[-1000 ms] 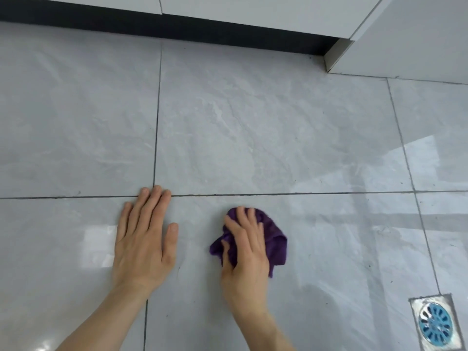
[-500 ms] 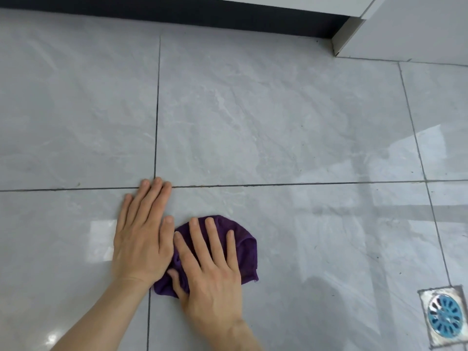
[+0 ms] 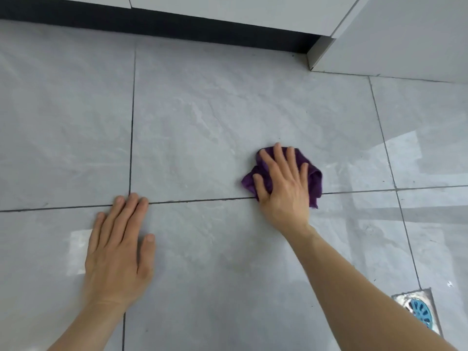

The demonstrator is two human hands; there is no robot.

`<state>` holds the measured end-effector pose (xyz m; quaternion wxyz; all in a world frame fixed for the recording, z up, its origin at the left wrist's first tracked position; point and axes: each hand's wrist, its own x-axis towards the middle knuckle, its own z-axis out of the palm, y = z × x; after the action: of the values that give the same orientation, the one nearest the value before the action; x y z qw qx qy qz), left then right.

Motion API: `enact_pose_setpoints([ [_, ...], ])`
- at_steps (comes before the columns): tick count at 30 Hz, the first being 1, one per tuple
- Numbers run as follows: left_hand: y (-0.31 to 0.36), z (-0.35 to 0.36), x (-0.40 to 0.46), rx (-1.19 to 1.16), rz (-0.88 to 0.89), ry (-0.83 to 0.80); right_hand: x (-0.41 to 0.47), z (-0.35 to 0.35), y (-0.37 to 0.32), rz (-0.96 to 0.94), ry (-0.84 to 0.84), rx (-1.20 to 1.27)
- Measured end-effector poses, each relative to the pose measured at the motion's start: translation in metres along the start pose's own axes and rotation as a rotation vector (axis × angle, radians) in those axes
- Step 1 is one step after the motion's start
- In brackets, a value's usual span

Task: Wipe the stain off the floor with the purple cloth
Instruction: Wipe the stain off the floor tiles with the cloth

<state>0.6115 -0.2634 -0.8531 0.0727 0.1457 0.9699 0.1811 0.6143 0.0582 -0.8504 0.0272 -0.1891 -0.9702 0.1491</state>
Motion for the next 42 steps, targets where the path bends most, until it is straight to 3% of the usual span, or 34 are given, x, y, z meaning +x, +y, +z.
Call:
enact_pose_setpoints([
  [5, 0.007, 0.002, 0.002, 0.000, 0.010, -0.001, -0.032, -0.005, 0.028, 0.268, 0.091, 0.023],
  [11, 0.002, -0.001, 0.001, 0.027, -0.017, 0.001, -0.080, 0.008, 0.000, 0.301, 0.151, 0.152],
  [14, 0.004, 0.000, 0.001, 0.022, -0.018, 0.012, -0.103, 0.016, -0.025, 0.225, 0.130, 0.161],
  [20, 0.003, -0.001, -0.001, 0.014, -0.007, 0.001, -0.168, 0.037, -0.100, -0.153, -0.084, 0.181],
  [23, 0.002, -0.003, -0.001, -0.022, 0.005, -0.020, -0.182, 0.038, -0.103, -0.267, -0.128, 0.150],
  [27, 0.006, -0.012, -0.001, -0.101, 0.024, -0.029, -0.179, 0.023, -0.094, -0.319, -0.236, 0.119],
  [30, 0.025, -0.023, -0.007, -0.144, 0.146, -0.069, -0.180, 0.010, -0.085, -0.260, -0.243, 0.098],
  [33, 0.046, -0.031, -0.022, -0.159, 0.325, -0.204, -0.183, -0.003, -0.065, -0.212, -0.219, 0.060],
  [37, 0.068, -0.030, -0.044, -0.106, 0.513, -0.403, -0.185, -0.010, -0.041, -0.283, -0.212, 0.076],
  [42, 0.070, -0.010, -0.066, 0.024, 0.487, -0.419, -0.179, -0.015, -0.034, -0.333, -0.200, 0.135],
])
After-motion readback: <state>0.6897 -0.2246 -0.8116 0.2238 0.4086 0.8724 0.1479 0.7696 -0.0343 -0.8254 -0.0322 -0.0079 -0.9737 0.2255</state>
